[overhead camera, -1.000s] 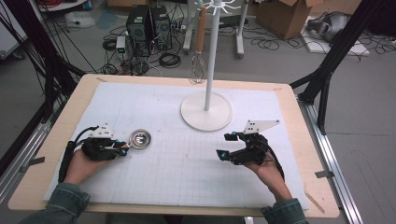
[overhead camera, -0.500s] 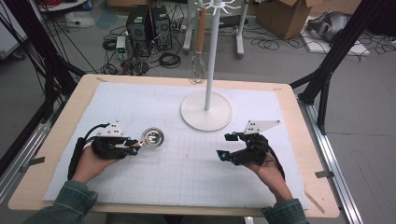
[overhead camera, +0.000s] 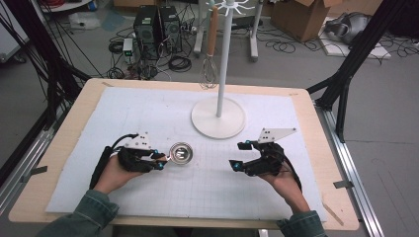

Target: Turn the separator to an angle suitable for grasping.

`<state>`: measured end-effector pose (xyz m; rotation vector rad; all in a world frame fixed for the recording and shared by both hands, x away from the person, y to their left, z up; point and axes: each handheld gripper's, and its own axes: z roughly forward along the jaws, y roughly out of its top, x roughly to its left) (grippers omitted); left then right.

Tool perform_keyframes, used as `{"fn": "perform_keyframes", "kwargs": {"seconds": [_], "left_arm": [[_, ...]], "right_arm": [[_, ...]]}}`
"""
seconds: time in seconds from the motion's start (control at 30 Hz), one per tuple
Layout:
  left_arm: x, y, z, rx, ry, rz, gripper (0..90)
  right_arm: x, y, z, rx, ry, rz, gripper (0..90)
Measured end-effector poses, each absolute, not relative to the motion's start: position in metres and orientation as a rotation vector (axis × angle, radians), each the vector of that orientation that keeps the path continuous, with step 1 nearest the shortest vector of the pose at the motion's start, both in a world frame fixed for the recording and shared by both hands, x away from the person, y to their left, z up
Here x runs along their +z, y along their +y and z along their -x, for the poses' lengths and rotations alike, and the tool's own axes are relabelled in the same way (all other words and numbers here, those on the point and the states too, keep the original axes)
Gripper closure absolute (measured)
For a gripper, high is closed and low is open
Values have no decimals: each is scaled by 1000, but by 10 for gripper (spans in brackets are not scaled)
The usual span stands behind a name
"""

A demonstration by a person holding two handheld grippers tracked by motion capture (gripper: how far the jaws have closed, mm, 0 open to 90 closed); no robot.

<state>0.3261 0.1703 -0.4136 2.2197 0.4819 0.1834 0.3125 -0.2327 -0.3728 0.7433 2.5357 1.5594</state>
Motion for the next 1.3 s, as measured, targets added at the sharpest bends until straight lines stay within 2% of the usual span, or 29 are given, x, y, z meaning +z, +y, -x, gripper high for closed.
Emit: {"fn": "perform_keyframes", "kwargs": {"seconds": [0.77, 1.3], "left_arm": [[-426, 117, -321, 71, 340, -2278, 691], [-436, 107, -322, 63, 318, -2343, 685]], "right_arm": [[-379, -228, -313, 1531, 2564, -729, 230], [-383, -219, -314, 1495, 2600, -722, 230]]}}
